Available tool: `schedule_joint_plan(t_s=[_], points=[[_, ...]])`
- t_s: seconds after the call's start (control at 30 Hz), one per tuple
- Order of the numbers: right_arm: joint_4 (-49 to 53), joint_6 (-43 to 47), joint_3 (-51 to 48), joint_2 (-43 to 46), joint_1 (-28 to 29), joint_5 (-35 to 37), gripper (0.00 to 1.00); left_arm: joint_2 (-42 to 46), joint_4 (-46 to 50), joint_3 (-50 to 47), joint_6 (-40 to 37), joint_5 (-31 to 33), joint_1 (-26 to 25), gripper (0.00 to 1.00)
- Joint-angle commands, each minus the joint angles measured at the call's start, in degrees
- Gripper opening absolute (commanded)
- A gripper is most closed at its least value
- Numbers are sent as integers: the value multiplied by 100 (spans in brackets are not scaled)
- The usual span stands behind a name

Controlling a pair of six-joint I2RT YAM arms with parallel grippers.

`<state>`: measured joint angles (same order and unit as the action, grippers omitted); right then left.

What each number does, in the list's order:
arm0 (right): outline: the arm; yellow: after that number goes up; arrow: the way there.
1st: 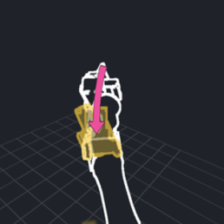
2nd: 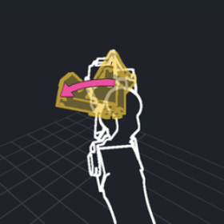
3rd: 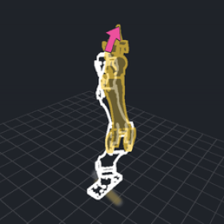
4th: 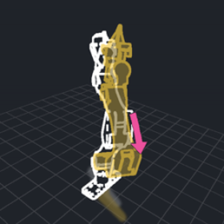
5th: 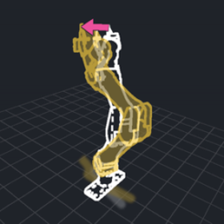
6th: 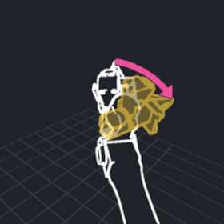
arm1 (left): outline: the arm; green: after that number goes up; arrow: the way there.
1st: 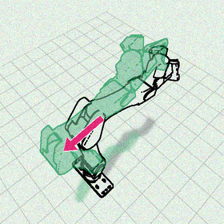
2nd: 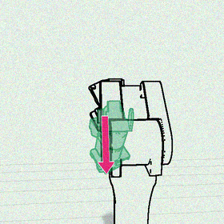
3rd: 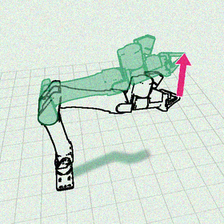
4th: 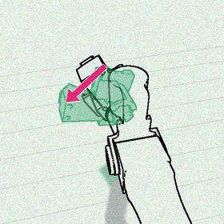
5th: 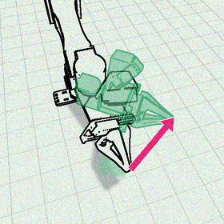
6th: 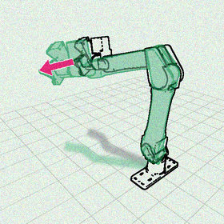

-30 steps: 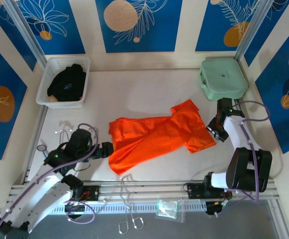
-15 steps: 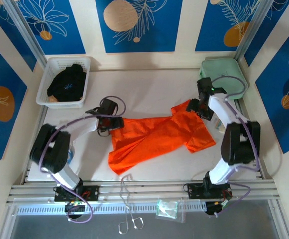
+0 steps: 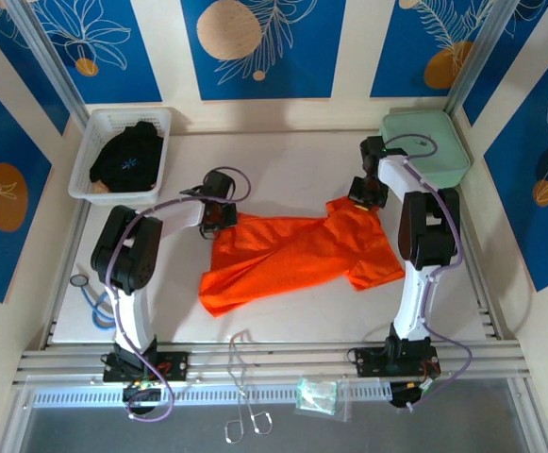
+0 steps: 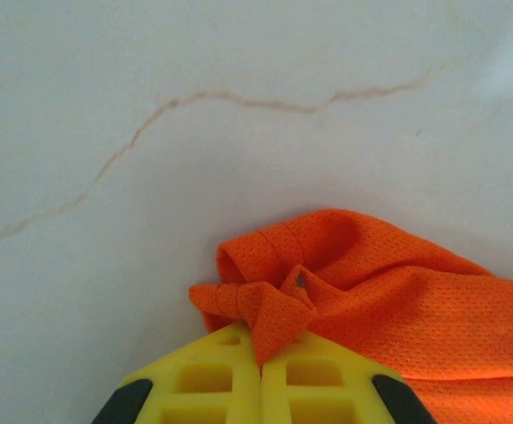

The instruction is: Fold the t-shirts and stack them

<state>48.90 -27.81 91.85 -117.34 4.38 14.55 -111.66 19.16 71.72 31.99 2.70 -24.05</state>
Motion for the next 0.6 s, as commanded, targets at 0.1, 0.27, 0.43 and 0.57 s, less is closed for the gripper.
schedule_joint_plan(t_s=[0.1,0.27,0.43,0.57], points=[[215,-26,-493,1335,43,-95,0,-373,540,549,-219,262,132,0],[304,-240,-1597,2673,172,26,0,-322,529,628,-168,318,298,0],[295,-787,-3302,3910,531,-70,0,-216,364,484,-75,274,404,0],[291,-1329,-4269,4634,855,-417,0,-198,343,465,-78,295,437,0]])
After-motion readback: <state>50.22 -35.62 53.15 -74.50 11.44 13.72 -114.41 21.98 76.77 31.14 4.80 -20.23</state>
